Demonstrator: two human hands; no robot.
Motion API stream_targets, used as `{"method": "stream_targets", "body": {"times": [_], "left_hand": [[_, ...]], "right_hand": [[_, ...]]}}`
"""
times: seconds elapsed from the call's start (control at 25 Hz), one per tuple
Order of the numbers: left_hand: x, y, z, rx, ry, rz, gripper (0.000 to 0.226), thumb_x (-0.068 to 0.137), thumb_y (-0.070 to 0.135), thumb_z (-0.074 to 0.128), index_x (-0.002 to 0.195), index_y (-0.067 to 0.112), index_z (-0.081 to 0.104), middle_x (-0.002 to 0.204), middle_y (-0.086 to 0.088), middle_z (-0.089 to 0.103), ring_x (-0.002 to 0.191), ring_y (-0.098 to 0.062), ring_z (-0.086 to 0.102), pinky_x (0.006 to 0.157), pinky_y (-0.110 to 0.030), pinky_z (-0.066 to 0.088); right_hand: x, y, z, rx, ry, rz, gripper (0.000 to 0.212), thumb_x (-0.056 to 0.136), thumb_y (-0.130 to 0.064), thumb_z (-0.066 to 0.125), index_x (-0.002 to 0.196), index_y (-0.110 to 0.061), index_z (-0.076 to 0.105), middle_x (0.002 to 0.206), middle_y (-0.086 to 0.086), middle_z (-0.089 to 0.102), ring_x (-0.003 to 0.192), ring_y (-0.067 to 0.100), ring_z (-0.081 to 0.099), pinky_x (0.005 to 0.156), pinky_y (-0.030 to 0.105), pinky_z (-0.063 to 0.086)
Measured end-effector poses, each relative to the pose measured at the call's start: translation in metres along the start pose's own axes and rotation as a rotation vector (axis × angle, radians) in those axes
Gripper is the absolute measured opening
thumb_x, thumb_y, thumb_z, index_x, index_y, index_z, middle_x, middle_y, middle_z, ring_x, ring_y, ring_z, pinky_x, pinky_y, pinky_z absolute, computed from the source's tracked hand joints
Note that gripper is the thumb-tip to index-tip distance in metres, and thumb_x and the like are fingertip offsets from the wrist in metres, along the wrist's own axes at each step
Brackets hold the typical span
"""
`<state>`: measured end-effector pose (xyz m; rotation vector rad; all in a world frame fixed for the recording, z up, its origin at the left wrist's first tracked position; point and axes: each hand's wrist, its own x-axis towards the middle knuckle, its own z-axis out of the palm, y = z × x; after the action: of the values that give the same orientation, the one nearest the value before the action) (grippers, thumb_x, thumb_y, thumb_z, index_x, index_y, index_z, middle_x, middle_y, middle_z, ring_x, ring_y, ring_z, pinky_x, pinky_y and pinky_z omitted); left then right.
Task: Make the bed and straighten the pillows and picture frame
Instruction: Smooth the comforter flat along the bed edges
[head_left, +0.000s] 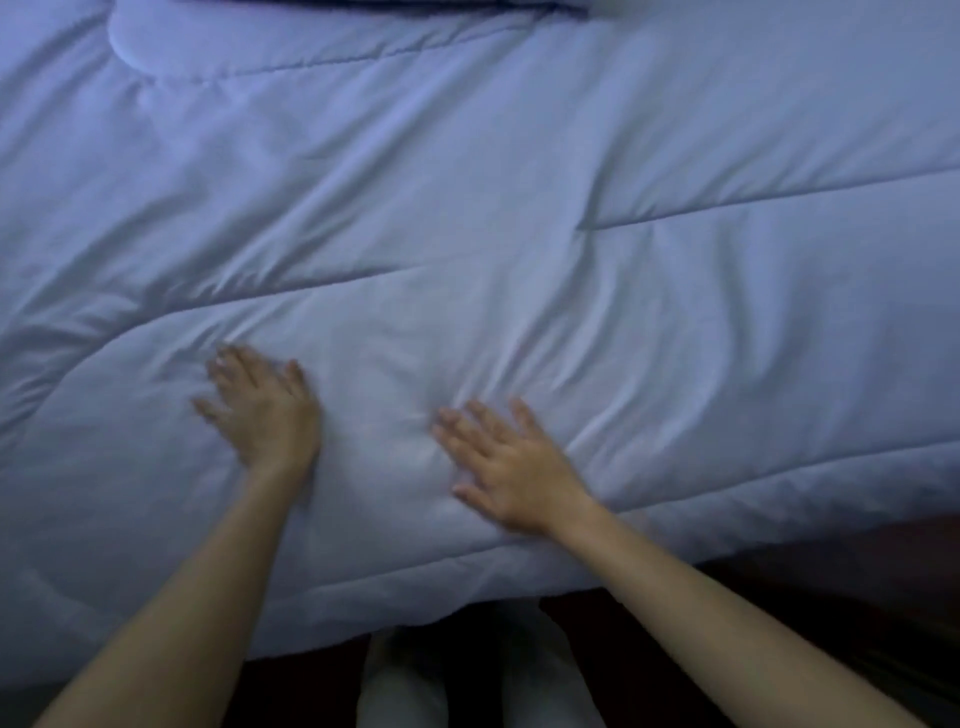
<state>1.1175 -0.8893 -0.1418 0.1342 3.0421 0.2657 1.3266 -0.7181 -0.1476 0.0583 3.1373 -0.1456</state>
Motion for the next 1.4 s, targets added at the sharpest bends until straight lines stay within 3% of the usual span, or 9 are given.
{"method": "stream_targets", "body": {"times": [0.08,0.28,0.36,0.48,0.68,0.84,1.04,1.24,1.4], "left_hand": [[-0.031,0.060,0.010,-0.025,0.011,0.261,0.059,0.099,0.029,0.038,0.147,-0.002,0.023,0.156,-0.023,0.021,0.145,-0.037,0.020,0.114,-0.059,0.008],[-0.120,0.179,0.042,0.008,-0.156,1.030,0.060,0.095,0.039,0.030,0.147,0.010,0.029,0.156,-0.007,0.030,0.145,-0.025,0.025,0.117,-0.049,0.004],[-0.116,0.201,0.050,0.044,-0.202,1.082,0.065,0.095,0.049,0.025,0.150,0.014,0.021,0.159,-0.002,0.023,0.148,-0.020,0.016,0.117,-0.047,-0.002],[-0.066,0.199,0.051,0.015,-0.200,0.884,0.070,0.095,0.052,0.027,0.152,0.013,0.015,0.161,-0.003,0.014,0.149,-0.018,0.007,0.119,-0.046,-0.004],[0.020,0.114,0.037,-0.003,-0.075,0.441,0.072,0.094,0.053,0.027,0.151,0.010,0.016,0.160,-0.008,0.015,0.148,-0.024,0.010,0.120,-0.049,0.001],[0.028,0.065,0.031,0.064,-0.032,0.194,0.078,0.090,0.058,0.019,0.150,0.008,0.016,0.160,-0.011,0.015,0.147,-0.028,0.012,0.117,-0.056,0.003],[-0.009,0.142,0.036,-0.018,0.043,0.137,0.069,0.091,0.037,0.024,0.146,-0.004,0.024,0.156,-0.023,0.021,0.144,-0.041,0.017,0.113,-0.066,0.006],[-0.160,0.336,0.073,-0.050,-0.004,0.549,0.069,0.091,0.040,0.027,0.147,0.001,0.025,0.156,-0.018,0.024,0.145,-0.031,0.021,0.116,-0.051,0.005],[-0.283,0.458,0.107,0.013,-0.146,1.165,0.069,0.089,0.049,0.039,0.145,0.010,0.032,0.153,-0.010,0.035,0.142,-0.025,0.030,0.113,-0.052,0.029]], "right_hand": [[-0.013,0.035,-0.005,-0.016,-0.032,-0.012,0.062,0.089,-0.054,0.035,0.144,-0.025,0.040,0.149,-0.002,0.042,0.137,0.022,0.041,0.107,0.055,0.031],[-0.111,0.181,-0.009,-0.089,-0.007,0.626,0.061,0.092,-0.049,0.030,0.147,-0.023,0.034,0.153,0.003,0.037,0.139,0.029,0.037,0.107,0.060,0.027],[-0.138,0.222,-0.016,-0.040,-0.072,0.867,0.058,0.097,-0.047,0.028,0.150,-0.025,0.026,0.157,0.003,0.027,0.144,0.029,0.026,0.107,0.065,0.021],[-0.121,0.243,-0.032,0.084,-0.140,1.199,0.063,0.097,-0.048,0.029,0.152,-0.019,0.018,0.161,0.005,0.010,0.148,0.030,0.009,0.112,0.064,0.011],[0.041,0.174,-0.039,0.201,0.048,0.632,0.062,0.096,-0.041,0.044,0.149,-0.014,0.027,0.160,0.005,0.016,0.148,0.024,0.010,0.117,0.054,0.009],[0.122,0.099,-0.024,0.253,-0.236,0.017,0.060,0.097,-0.045,0.037,0.151,-0.025,0.020,0.161,-0.004,0.012,0.148,0.017,0.006,0.116,0.051,0.002],[0.079,0.241,-0.022,0.175,-0.069,0.377,0.058,0.098,-0.047,0.028,0.152,-0.030,0.013,0.161,-0.009,0.009,0.148,0.014,0.006,0.117,0.054,0.007],[-0.031,0.432,-0.037,0.095,0.008,0.609,0.056,0.099,-0.044,0.027,0.151,-0.028,0.018,0.160,-0.009,0.015,0.148,0.017,0.013,0.115,0.054,0.010],[-0.140,0.552,-0.049,0.060,0.036,0.762,0.053,0.099,-0.040,0.031,0.150,-0.027,0.023,0.159,-0.006,0.020,0.147,0.020,0.018,0.114,0.055,0.012]]}}
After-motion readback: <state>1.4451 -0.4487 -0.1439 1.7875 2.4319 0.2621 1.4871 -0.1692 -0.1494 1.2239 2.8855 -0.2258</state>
